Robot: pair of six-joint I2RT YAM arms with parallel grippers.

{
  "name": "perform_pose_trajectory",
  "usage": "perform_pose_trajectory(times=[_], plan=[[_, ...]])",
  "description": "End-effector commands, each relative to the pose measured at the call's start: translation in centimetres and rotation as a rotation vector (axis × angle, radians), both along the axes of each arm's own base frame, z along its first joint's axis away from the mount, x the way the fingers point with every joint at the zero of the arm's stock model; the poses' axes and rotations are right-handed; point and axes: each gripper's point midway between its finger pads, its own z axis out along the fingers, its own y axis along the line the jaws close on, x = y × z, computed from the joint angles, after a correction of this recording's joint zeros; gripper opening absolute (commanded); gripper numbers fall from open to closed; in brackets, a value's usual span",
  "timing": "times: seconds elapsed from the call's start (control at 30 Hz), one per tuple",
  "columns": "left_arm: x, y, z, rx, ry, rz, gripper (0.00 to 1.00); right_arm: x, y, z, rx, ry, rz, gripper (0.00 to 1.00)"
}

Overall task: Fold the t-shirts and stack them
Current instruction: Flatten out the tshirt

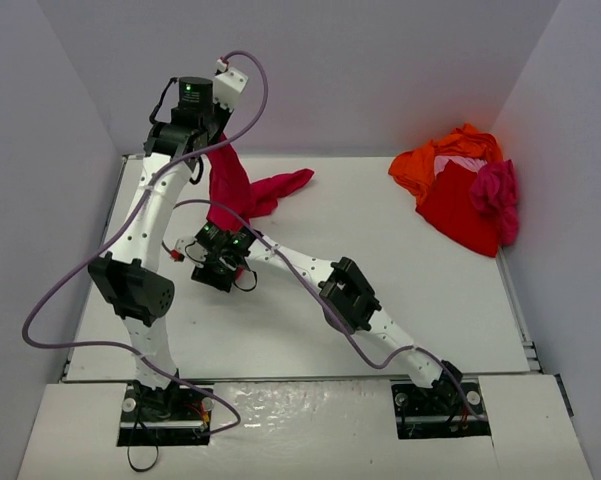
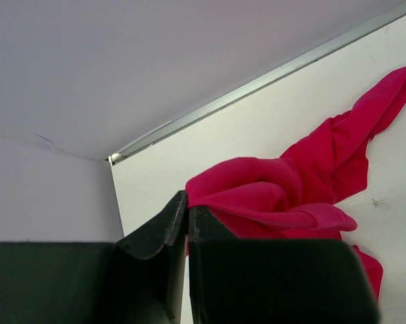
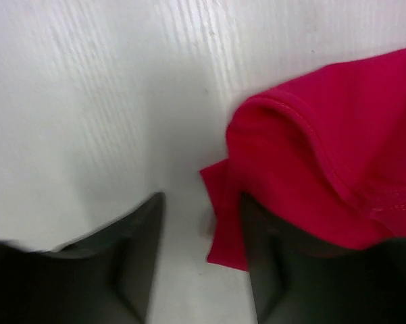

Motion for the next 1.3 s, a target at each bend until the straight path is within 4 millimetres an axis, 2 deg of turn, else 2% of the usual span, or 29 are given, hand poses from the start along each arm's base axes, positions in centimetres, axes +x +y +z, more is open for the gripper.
perform_pose_trajectory(times=[0.0, 0.07, 0.1, 0.17, 0.2, 0.23, 0.27, 0.33, 0.37, 0.43, 0.53, 0.57, 0.63, 0.67, 0.73, 0.8, 0.93, 1.07, 1.13, 1.2, 1.27], plan=[[-1.9, 1.6, 7.2, -0.06, -0.181, 0.02, 0.0, 3.4, -2.4, -1.1, -0.053, -0.045, -0.095, 0.03], [-1.9, 2.4, 7.3, -0.066, -0.185, 0.035, 0.0, 4.6, -3.8, -1.0, -0.084, -0.072, -0.129, 0.0], [-2.0, 3.1, 7.6, -0.07, -0.191, 0.048, 0.0, 5.4, -4.5, -0.1, -0.091, -0.102, -0.143, 0.0], [-2.2, 4.7, 8.4, -0.085, -0.215, 0.079, 0.0, 8.0, -8.7, 0.5, -0.166, -0.164, -0.22, 0.0], [-2.3, 5.3, 8.8, -0.093, -0.224, 0.089, 0.0, 9.1, -9.9, 1.7, -0.179, -0.209, -0.255, 0.0], [-2.5, 6.3, 9.1, -0.102, -0.234, 0.107, 0.0, 10.7, -11.7, 3.6, -0.18, -0.256, -0.311, 0.0], [-2.8, 7.6, 9.5, -0.109, -0.245, 0.133, 0.0, 12.7, -15.0, 5.4, -0.197, -0.3, -0.389, 0.0], [-3.2, 8.7, 10.2, -0.116, -0.267, 0.157, 0.0, 16.3, -20.8, 8.1, -0.238, -0.377, -0.535, 0.0], [-3.6, 9.7, 10.6, -0.12, -0.284, 0.178, 0.0, 17.6, -23.4, 11.0, -0.241, -0.436, -0.608, 0.0], [-4.7, 10.8, 11.6, -0.124, -0.31, 0.204, 0.0, 19.5, -28.5, 16.1, -0.231, -0.515, -0.725, 0.0], [-6.5, 12.3, 13.4, -0.133, -0.355, 0.233, 0.0, 20.8, -34.8, 23.7, -0.168, -0.636, -0.869, 0.0], [-7.3, 12.7, 14.2, -0.141, -0.375, 0.241, 0.0, 20.4, -36.3, 26.5, -0.144, -0.683, -0.913, 0.0], [-8.6, 13.2, 15.4, -0.151, -0.398, 0.244, 0.0, 20.4, -39.0, 30.0, -0.128, -0.766, -0.958, 0.0], [-9.3, 13.2, 15.9, -0.154, -0.406, 0.236, 0.0, 19.3, -40.1, 33.1, -0.081, -0.817, -0.981, 0.0], [-11.6, 12.8, 17.6, -0.158, -0.438, 0.196, 0.0, 18.3, -41.2, 36.2, -0.03, -0.881, -1.005, 0.0], [-13.8, 12.7, 19.1, -0.163, -0.468, 0.183, 0.0, 16.4, -42.3, 39.7, 0.043, -0.943, -1.021, 0.0], [-17.4, 10.7, 21.4, -0.224, -0.499, 0.07, 0.0, 13.8, -42.7, 43.8, 0.199, -1.005, -1.03, 0.0], [-20.6, 8.8, 24.8, -0.324, -0.562, -0.022, 0.0, 11.2, -43.4, 47.0, 0.314, -1.027, -1.051, 0.0], [-22.2, 8.6, 27.1, -0.351, -0.614, -0.045, 0.0, 10.4, -44.0, 48.1, 0.317, -1.046, -1.054, 0.0], [-22.8, 8.7, 28.4, -0.364, -0.646, -0.057, 0.0, 9.4, -45.2, 49.6, 0.333, -1.078, -1.082, 0.0], [-21.8, 8.5, 28.3, -0.377, -0.635, -0.071, 0.0, 9.0, -46.2, 50.1, 0.314, -1.098, -1.111, 0.0]])
